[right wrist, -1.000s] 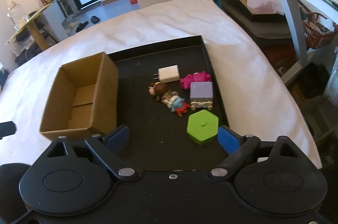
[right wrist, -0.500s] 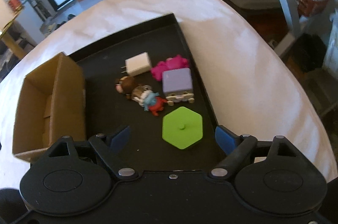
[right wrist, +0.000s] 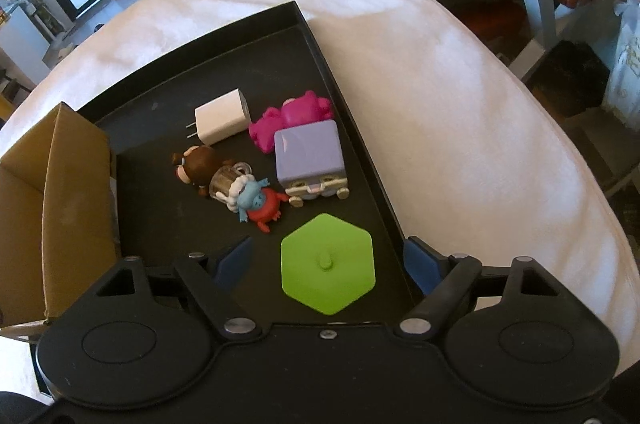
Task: Organize rigid objects
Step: 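Move the left tool to the box wall while the right tool approaches the green hexagon, then grasp the green hexagonal block with the right gripper and lift it over the box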
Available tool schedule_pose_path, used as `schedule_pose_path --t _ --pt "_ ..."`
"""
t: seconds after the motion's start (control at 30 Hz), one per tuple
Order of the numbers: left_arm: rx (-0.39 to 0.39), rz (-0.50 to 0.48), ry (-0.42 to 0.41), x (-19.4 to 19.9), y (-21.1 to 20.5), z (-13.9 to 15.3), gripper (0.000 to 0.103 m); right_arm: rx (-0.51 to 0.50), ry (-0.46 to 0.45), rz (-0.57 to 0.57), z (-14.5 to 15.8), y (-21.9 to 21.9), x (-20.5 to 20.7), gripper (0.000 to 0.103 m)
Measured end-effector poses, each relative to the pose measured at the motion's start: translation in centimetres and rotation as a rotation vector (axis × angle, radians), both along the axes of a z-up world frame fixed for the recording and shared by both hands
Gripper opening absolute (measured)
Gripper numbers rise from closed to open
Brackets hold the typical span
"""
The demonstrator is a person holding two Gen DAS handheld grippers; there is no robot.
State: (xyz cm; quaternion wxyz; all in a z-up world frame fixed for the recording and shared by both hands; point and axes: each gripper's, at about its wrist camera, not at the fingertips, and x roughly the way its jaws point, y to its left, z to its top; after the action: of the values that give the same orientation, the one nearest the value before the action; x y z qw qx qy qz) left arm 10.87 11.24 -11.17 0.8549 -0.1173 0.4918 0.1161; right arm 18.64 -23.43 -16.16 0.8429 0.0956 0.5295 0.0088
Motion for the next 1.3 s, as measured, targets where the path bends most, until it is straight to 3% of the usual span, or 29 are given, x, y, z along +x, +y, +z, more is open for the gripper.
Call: schedule_pose_path --t 0.17,0.27,0.5,0.83,1.3 --pt "0.019 0.025 -0.002 -0.1 0.0 -0.3 0.045 -0.003 0.014 0.052 -0.8 1.0 0.2 0.07" --pt "0.019 0.036 0.004 0.1 0.1 -0.5 0.037 -0.02 0.007 0.058 -0.9 1.2 0.1 0.052" --pt "0.018 0.034 0.007 0.4 -0.1 -0.8 0.009 0.007 -0.042 0.069 0.0 1.0 -0.3 0.052" --pt "0.017 0.014 -0.019 -0.2 -0.4 -0.3 0.008 0.119 -0.067 0.11 1.8 1.7 -1.0 0.052" --pt "-0.034 0.004 -0.042 -0.7 0.2 -0.3 0.009 0.116 -0.175 0.204 7.8 3.9 -1.1 0.052"
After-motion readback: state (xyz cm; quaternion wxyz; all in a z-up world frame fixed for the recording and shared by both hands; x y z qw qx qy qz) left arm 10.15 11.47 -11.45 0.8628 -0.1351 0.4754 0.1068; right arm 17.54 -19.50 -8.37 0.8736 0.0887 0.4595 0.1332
